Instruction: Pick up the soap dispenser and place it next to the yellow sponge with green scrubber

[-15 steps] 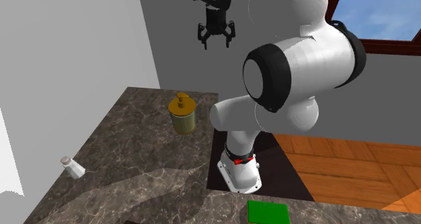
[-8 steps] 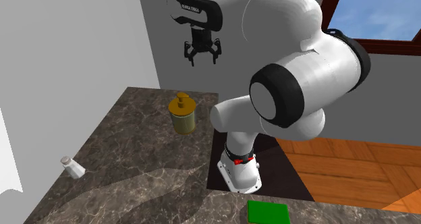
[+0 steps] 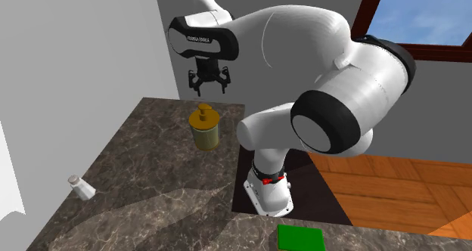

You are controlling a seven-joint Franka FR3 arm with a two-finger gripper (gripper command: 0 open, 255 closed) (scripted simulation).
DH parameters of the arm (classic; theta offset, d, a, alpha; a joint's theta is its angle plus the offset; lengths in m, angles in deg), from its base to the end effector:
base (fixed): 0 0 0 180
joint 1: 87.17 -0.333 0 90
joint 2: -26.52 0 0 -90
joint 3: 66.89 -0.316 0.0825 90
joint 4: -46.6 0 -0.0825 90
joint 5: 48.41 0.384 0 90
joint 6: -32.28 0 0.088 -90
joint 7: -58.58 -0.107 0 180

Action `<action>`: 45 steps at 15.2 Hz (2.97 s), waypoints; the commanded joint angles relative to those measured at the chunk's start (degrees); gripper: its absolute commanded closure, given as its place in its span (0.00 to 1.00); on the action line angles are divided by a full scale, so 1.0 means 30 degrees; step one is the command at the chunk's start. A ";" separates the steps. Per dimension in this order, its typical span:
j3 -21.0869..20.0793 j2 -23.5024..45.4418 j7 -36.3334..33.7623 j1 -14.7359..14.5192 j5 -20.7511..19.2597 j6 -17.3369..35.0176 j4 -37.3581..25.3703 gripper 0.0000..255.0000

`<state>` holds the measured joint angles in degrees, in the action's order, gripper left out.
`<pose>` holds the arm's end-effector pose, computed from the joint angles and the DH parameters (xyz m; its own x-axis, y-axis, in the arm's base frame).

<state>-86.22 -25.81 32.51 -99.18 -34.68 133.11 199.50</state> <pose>0.2363 0.1730 0.4789 0.9964 -0.0845 -0.0012 -0.0845 -0.9958 0.0347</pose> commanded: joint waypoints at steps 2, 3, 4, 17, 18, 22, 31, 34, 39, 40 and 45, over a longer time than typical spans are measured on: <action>-0.1415 0.0492 -0.1081 -0.0752 0.1205 0.1034 0.0529 0.00; -0.1552 0.0541 -0.1177 -0.0823 0.1320 0.1139 0.0582 0.00; -0.1628 0.0575 -0.1168 -0.0854 0.1394 0.1404 0.0816 0.00; -0.2177 0.0968 -0.1108 -0.1045 0.1920 0.3236 0.2276 0.00; -0.2176 0.0967 -0.1108 -0.1044 0.1919 0.3231 0.2272 0.00; -0.2176 0.0967 -0.1108 -0.1044 0.1919 0.3232 0.2273 1.00; -0.1900 0.0717 -0.1122 -0.0963 0.1668 0.2365 0.1648 1.00; -0.1640 0.0532 -0.1135 -0.0875 0.1427 0.1528 0.0990 1.00; -0.1237 0.0359 -0.1162 -0.0728 0.1051 0.0202 -0.0170 1.00; -0.1162 0.0342 -0.1168 -0.0699 0.0980 -0.0054 -0.0411 1.00; -0.0808 0.0342 -0.1200 -0.0551 0.0643 -0.1299 -0.1660 1.00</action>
<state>-88.89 -24.48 28.93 -100.82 -32.60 130.00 195.03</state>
